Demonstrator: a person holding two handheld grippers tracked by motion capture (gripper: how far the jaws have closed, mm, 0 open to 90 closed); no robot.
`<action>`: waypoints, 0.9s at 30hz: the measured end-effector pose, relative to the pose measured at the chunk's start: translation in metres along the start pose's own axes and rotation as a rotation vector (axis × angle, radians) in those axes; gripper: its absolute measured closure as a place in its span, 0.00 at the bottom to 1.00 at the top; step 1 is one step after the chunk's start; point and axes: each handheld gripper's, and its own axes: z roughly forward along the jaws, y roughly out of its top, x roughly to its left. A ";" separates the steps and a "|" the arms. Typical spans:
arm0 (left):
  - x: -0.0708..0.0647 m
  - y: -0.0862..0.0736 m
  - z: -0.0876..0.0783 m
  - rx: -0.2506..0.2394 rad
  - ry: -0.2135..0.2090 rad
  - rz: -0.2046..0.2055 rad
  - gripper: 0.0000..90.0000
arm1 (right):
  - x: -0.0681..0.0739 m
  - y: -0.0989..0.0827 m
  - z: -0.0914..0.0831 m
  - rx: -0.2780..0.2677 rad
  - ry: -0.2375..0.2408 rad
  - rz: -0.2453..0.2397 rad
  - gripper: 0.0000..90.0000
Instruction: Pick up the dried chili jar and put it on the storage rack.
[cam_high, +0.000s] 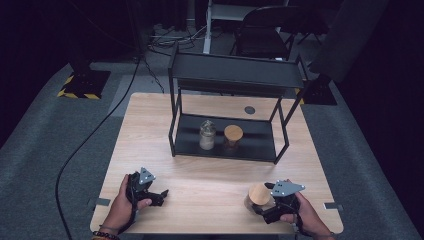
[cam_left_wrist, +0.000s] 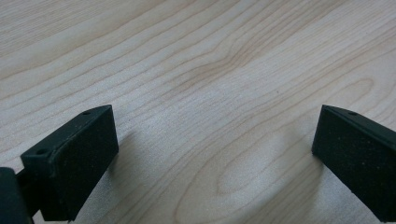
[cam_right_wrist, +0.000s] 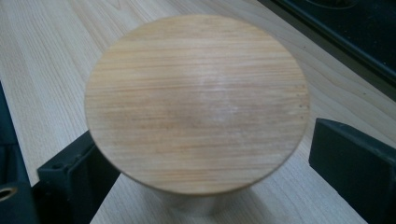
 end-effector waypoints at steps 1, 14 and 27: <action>0.000 0.000 0.000 0.000 0.000 0.000 0.00 | 0.001 0.001 0.000 -0.006 -0.001 0.001 0.04; 0.000 0.000 0.000 0.000 0.000 0.000 0.00 | 0.004 0.004 0.005 -0.042 -0.007 0.041 0.15; 0.000 0.000 0.000 0.000 -0.001 0.000 0.00 | 0.009 0.007 0.005 -0.048 -0.019 0.011 0.27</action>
